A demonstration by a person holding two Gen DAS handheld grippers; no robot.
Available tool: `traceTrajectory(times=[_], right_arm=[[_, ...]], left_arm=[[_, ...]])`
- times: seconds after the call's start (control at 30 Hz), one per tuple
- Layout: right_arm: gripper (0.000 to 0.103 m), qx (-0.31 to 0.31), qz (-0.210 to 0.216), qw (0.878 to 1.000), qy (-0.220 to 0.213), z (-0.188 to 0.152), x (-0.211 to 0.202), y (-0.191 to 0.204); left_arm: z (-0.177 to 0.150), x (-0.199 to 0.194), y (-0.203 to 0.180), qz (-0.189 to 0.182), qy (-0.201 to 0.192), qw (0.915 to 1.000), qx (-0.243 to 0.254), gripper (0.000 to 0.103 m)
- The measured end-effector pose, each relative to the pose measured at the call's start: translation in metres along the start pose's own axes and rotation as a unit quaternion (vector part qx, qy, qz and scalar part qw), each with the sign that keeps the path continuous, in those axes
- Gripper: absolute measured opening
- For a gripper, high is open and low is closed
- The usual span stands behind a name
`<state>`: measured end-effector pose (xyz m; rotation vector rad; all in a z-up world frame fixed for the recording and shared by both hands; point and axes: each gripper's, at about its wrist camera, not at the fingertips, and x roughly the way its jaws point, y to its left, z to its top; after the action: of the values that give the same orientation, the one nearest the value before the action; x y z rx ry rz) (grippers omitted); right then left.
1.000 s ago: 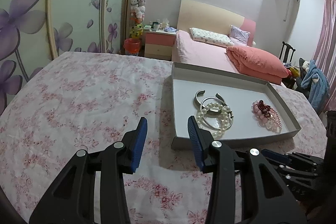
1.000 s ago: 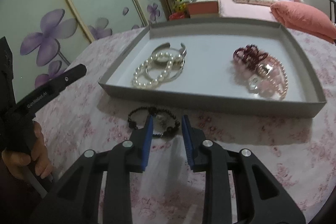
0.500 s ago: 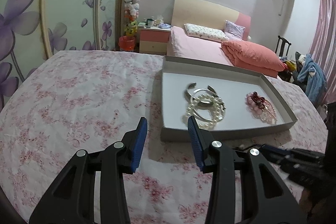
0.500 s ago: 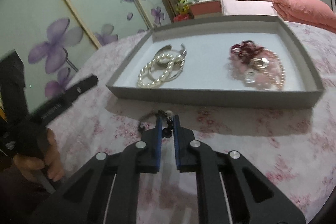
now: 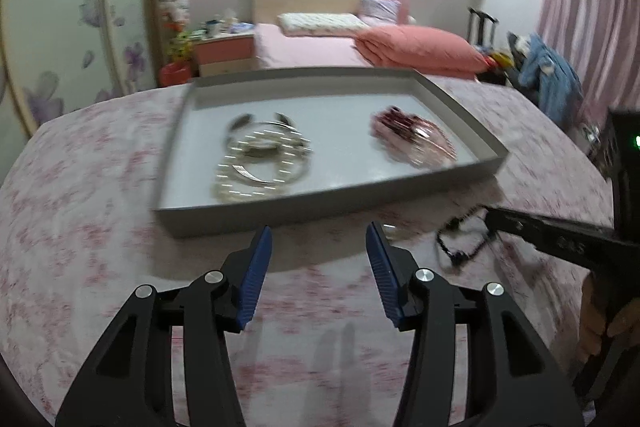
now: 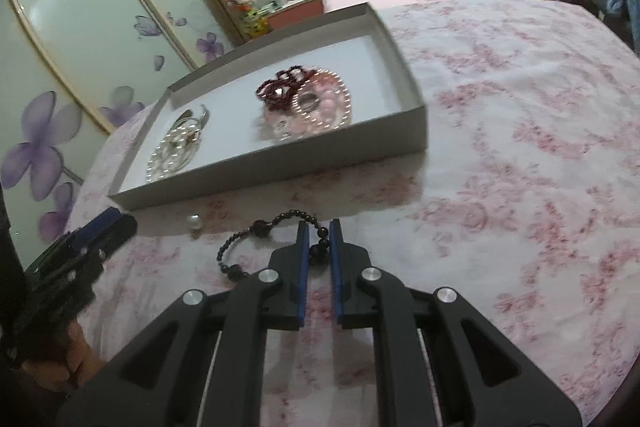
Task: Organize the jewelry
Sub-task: 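Grasp the black beaded heart bracelet with the right tool, then grasp the second pearl earring with the left tool while the right tool holds the black bracelet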
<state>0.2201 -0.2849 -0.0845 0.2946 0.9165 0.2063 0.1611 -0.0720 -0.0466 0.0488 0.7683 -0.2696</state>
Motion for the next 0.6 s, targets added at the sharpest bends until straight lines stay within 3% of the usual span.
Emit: traceTrajectory(times=[0.13, 0.37, 0.47, 0.6], right_arm=[[0.011, -0.012, -0.059, 0.998, -0.021, 0.0, -0.003, -0.005], [0.011, -0.001, -0.049, 0.998, -0.026, -0.002, -0.003, -0.011], [0.011, 0.0, -0.046, 0.999, -0.026, -0.002, -0.003, -0.011], [0.011, 0.003, -0.043, 0.999, -0.026, -0.002, -0.005, -0.012]], left_arm=[[0.0, 0.011, -0.02, -0.005, 0.01, 0.9998, 0.019, 0.05], [0.003, 0.029, -0.04, 0.011, 0.027, 0.999, 0.034, 0.05], [0.007, 0.038, -0.046, 0.018, 0.038, 0.9985, 0.036, 0.044], [0.008, 0.048, -0.046, 0.033, 0.061, 0.9972, 0.028, 0.024]])
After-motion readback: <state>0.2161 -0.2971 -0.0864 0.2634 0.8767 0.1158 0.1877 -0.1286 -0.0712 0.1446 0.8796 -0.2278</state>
